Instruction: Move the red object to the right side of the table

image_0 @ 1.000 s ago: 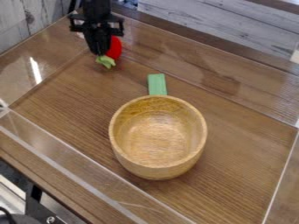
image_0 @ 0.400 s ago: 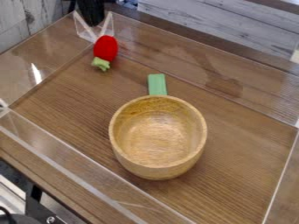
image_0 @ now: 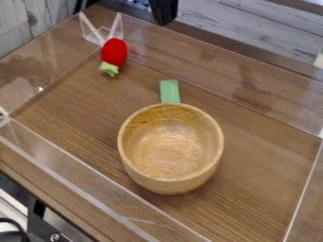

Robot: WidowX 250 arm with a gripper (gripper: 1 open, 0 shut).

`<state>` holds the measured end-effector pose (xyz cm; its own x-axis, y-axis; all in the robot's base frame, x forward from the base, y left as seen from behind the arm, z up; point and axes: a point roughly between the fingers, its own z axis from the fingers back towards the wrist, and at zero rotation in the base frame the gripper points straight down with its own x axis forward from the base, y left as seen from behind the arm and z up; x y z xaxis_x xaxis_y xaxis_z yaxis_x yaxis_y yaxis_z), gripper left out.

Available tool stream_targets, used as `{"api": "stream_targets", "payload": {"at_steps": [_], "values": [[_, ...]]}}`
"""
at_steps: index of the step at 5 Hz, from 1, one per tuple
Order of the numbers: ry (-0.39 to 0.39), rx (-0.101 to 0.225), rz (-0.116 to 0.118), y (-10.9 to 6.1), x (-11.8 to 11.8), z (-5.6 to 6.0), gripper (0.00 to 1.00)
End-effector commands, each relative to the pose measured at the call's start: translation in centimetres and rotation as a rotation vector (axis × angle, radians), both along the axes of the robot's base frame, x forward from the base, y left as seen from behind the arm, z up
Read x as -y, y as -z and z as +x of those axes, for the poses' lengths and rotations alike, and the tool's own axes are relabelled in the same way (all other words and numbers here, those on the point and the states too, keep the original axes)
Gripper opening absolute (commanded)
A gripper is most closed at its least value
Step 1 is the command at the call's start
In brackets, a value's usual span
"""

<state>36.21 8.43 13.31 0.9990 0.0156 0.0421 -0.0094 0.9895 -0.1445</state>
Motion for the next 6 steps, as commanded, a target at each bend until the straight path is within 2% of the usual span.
{"api": "stream_targets", "payload": {"at_steps": [1, 2, 3, 5, 6], "values": [[0.012, 0.077, 0.054, -1.8, -1.4, 0.0, 1.00], [-0.079, 0.051, 0.082, 0.9, -3.1, 0.1, 1.00], [-0.135, 0.029, 0.109, 3.2, -4.7, -0.1, 1.00], [-0.078, 0.015, 0.137, 4.4, -7.4, -0.2, 1.00], [-0.020, 0.013, 0.152, 6.0, -7.7, -0.2, 1.00]]}}
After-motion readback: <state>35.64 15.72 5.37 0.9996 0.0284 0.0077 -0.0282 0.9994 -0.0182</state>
